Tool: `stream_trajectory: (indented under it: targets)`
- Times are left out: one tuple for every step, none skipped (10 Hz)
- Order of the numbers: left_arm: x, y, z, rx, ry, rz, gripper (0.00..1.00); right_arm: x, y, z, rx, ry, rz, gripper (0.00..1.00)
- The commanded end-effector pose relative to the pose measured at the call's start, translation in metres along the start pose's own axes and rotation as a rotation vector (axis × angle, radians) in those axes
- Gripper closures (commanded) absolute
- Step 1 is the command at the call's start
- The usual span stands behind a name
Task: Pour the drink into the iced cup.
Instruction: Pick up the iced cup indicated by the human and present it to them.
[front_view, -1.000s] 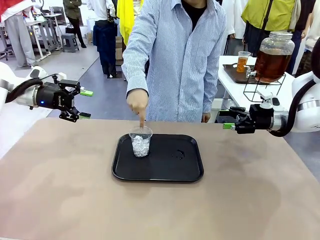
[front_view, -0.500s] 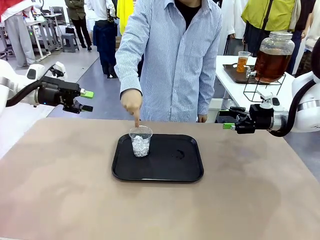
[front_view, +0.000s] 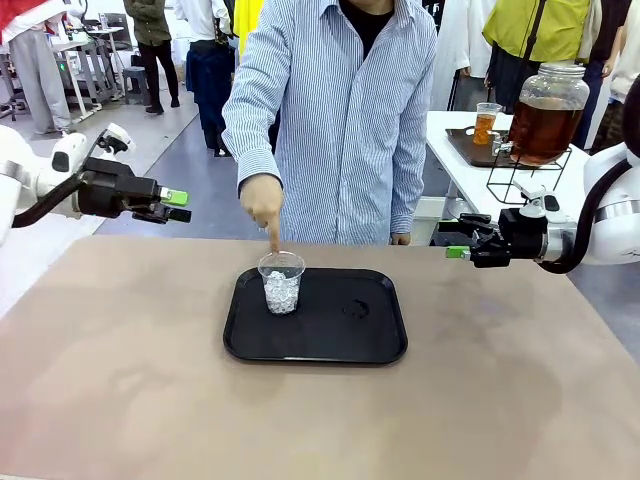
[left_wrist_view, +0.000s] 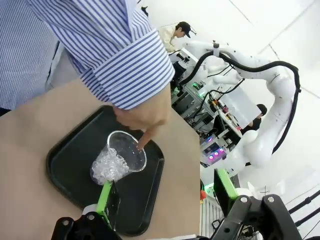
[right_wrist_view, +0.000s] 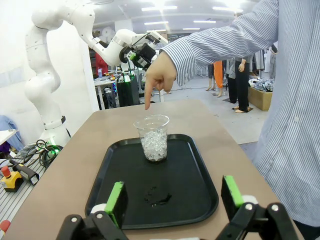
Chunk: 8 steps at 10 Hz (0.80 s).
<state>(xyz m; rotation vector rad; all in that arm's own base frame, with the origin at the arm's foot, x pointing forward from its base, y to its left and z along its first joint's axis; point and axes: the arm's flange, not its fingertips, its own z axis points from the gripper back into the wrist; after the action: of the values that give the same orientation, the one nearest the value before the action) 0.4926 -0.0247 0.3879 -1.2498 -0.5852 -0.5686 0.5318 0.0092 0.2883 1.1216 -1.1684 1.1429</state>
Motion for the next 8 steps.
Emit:
stream_trajectory:
  targets:
    - [0.004,-0.001,0.001,0.011,-0.008,0.027,0.00,0.003,-0.002,-0.002,0.003,0.000,0.003,0.00]
    - [0.000,0.000,0.000,0.000,0.000,0.000,0.00,0.003,-0.002,-0.002,0.003,0.000,0.003,0.00]
    - [0.000,0.010,-0.001,-0.016,-0.016,-0.137,0.00,0.003,-0.002,-0.002,0.003,0.000,0.003,0.00]
    - [-0.003,0.019,-0.003,-0.042,-0.018,-0.279,0.00,0.003,-0.002,-0.002,0.003,0.000,0.003,0.00]
    - [-0.008,0.028,-0.002,-0.052,-0.029,-0.394,0.00,0.003,-0.002,-0.002,0.003,0.000,0.003,0.00]
    - [-0.013,0.033,-0.002,-0.072,-0.024,-0.501,0.00,0.003,-0.002,-0.002,0.003,0.000,0.003,0.00]
    - [-0.018,0.037,-0.003,-0.074,-0.031,-0.586,0.00,0.003,-0.002,-0.002,0.003,0.000,0.003,0.00]
    - [-0.026,0.043,-0.005,-0.048,-0.053,-0.663,0.00,0.003,-0.002,-0.002,0.003,0.000,0.003,0.00]
